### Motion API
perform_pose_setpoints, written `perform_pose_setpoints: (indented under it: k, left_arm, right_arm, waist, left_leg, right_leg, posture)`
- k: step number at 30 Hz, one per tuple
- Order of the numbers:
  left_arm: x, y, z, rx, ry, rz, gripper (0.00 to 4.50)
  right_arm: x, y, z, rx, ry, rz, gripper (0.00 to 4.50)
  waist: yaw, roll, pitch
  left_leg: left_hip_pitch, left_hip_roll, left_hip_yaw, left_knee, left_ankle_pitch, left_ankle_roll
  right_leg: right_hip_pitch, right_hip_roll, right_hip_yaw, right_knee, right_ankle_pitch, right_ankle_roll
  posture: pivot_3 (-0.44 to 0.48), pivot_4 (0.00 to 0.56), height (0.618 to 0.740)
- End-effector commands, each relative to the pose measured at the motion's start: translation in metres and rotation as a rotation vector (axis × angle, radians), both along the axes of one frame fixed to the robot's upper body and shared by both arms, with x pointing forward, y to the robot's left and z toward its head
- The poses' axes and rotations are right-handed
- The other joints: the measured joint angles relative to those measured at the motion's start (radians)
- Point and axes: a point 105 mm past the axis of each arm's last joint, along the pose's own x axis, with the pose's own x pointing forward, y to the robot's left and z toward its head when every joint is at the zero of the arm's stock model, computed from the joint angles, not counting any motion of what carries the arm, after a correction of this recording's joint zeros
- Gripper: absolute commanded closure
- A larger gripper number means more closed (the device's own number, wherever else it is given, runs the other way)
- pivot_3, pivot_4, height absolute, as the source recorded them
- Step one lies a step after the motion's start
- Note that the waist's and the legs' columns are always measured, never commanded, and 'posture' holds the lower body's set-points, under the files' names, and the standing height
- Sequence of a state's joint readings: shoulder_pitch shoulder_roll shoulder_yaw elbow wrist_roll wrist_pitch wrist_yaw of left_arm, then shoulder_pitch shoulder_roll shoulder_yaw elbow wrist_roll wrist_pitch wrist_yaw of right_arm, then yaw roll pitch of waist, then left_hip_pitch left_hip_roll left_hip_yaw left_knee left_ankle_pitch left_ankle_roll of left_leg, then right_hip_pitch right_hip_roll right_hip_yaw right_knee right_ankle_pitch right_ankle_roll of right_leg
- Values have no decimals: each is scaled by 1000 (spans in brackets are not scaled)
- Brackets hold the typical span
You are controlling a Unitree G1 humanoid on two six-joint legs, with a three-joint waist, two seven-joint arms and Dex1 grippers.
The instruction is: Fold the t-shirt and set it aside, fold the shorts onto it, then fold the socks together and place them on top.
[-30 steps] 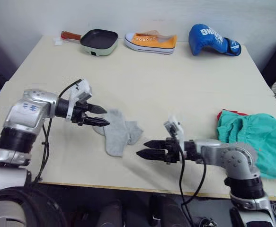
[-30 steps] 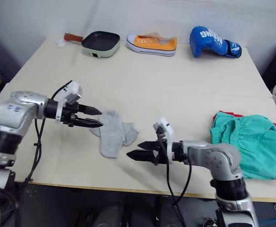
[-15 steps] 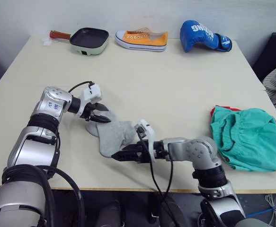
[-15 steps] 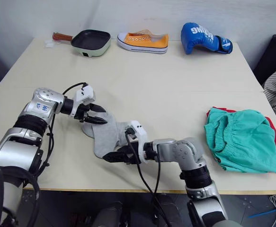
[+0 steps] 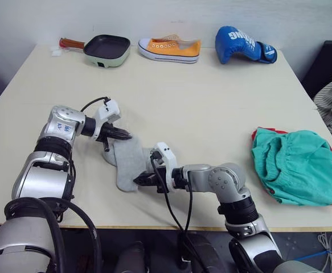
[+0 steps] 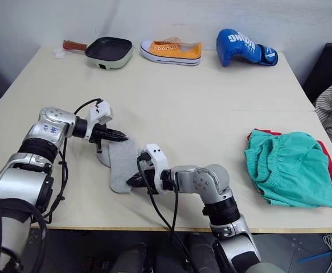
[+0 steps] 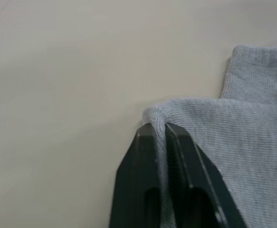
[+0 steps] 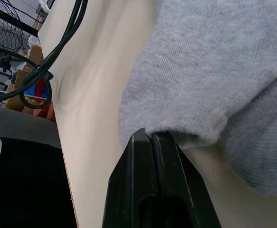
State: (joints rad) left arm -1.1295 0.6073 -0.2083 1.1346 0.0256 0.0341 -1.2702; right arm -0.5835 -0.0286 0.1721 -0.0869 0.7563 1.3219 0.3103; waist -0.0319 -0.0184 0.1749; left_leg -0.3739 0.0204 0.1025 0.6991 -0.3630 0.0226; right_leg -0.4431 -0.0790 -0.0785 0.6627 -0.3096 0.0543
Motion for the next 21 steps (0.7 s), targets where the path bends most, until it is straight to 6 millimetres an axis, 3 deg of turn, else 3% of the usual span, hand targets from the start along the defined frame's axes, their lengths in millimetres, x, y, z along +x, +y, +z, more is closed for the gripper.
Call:
perform_pose_setpoints:
  k: [1,11,16,21]
  left_arm:
    - [-1,5,17,-40,-28,-2,4459]
    - [-28,10,63,-201,-34,-26,4459]
    - [-48,21,61,-178,-9,29,4459]
    - [-69,32,50,-172,35,136,4459]
  right_arm:
    - [-6,-6,5,21,22,37,4500]
    - [-14,-29,41,43,-34,167,4500]
    - [-10,-44,59,-2,-119,267,4500]
    - [10,-50,74,-64,-231,362,4500]
  waist:
    - [0,0,0]
    - [0,1,0]
    - [-5,2,1]
    - [-5,2,2]
  left_leg:
    - [0,0,0,0,0,0]
    - [-2,0,-2,-1,0,1]
    - [-2,-1,-1,-1,-1,1]
    - [-2,0,-2,-1,-1,1]
  right_leg:
    - [0,0,0,0,0,0]
    - [-1,0,-1,-1,0,0]
    - [-1,0,0,-2,0,0]
    - [-1,0,0,-2,0,0]
  posture:
    - [0,150,740]
    - [0,150,740]
    - [0,150,740]
    - [0,150,740]
